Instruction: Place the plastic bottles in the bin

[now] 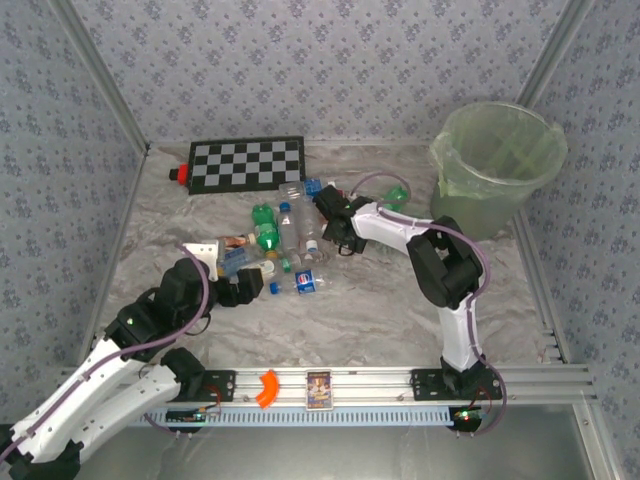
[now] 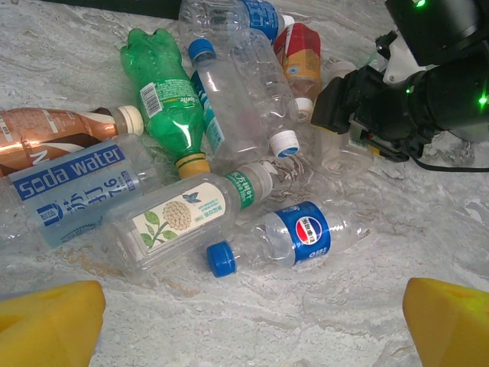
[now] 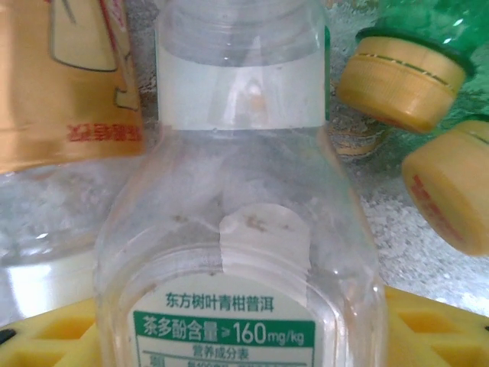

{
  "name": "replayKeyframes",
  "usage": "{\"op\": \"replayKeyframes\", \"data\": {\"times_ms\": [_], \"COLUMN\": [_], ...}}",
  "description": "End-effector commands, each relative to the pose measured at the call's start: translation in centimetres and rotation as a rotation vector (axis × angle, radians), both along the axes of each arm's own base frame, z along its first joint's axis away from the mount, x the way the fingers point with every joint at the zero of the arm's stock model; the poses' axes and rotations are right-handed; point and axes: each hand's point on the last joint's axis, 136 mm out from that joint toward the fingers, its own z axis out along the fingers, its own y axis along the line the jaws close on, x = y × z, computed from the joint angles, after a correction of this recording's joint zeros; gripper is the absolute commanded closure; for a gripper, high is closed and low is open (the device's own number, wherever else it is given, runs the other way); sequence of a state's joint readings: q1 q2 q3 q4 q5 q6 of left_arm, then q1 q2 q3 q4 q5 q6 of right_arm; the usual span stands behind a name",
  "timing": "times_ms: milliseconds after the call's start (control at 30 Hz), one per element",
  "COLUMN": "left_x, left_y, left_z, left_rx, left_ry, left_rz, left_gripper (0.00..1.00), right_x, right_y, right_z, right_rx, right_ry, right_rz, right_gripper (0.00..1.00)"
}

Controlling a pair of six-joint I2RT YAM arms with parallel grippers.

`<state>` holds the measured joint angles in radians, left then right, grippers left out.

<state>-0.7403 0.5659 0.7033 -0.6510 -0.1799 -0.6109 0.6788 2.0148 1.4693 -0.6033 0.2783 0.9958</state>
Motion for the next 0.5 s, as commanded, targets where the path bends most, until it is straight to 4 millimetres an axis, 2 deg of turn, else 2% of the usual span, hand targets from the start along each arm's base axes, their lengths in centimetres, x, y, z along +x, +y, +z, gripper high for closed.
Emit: {"op": "replayKeyframes", "data": {"times_ms": [0,233,467], "left_x": [0.1,0.3,0.8], "left_y": [-0.2,-0.6,-2.0], "left_z": [1.5,2.6,4.7], "left_rx": [-0.013,-0.029,-0.083], "left_ry": [-0.039,-0.054,-0.111], "left_rz": [-0.016,-0.023,-0.066], "left_gripper": [0.00,0.00,0.00], "right_x": [-0.1,-1.0,-2.2], "right_y": [-0.6,-0.3,-1.3], "right_z": [4.4,9.1,15.8], "right_rx": [-0.057,-0.094,-0.160], "right_ry": [-0.099,-0.212,-0.369], "right_rz": [0.031,0.100,0.178], "right_gripper": [0.37,0.38,0.39]}}
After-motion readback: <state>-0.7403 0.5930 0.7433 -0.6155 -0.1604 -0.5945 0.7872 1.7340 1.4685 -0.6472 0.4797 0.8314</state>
